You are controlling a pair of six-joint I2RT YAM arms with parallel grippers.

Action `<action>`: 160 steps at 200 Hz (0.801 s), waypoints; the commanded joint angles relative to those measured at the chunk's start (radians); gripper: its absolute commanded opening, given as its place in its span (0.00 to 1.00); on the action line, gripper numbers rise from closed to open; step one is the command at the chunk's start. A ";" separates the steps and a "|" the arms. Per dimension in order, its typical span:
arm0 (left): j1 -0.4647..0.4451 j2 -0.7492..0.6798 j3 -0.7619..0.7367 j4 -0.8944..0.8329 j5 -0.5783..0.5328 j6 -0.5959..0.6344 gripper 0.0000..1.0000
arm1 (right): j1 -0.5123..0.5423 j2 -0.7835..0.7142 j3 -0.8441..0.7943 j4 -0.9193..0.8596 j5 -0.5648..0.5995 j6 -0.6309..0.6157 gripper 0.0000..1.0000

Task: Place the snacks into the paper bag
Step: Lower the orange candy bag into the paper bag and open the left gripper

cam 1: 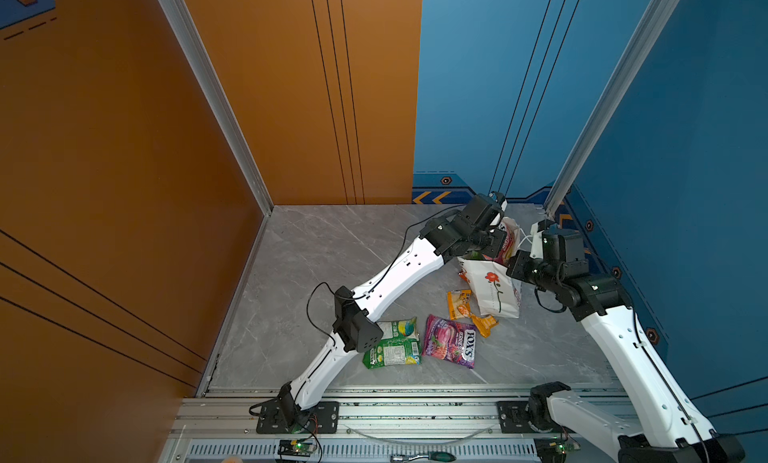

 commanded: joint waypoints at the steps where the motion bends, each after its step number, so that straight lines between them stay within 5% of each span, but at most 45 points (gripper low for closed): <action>1: 0.002 0.028 0.044 0.106 0.059 -0.028 0.00 | 0.012 -0.008 0.043 0.050 0.012 -0.012 0.00; 29: -0.001 0.044 0.043 0.119 0.066 -0.037 0.00 | 0.011 -0.008 0.041 0.045 0.030 -0.011 0.00; 97: 0.004 -0.024 -0.016 0.111 0.028 -0.012 0.35 | 0.007 -0.023 0.036 0.038 0.052 -0.011 0.00; 160: -0.007 -0.129 -0.078 0.032 -0.107 0.048 0.46 | -0.033 -0.040 0.028 0.020 0.074 -0.026 0.00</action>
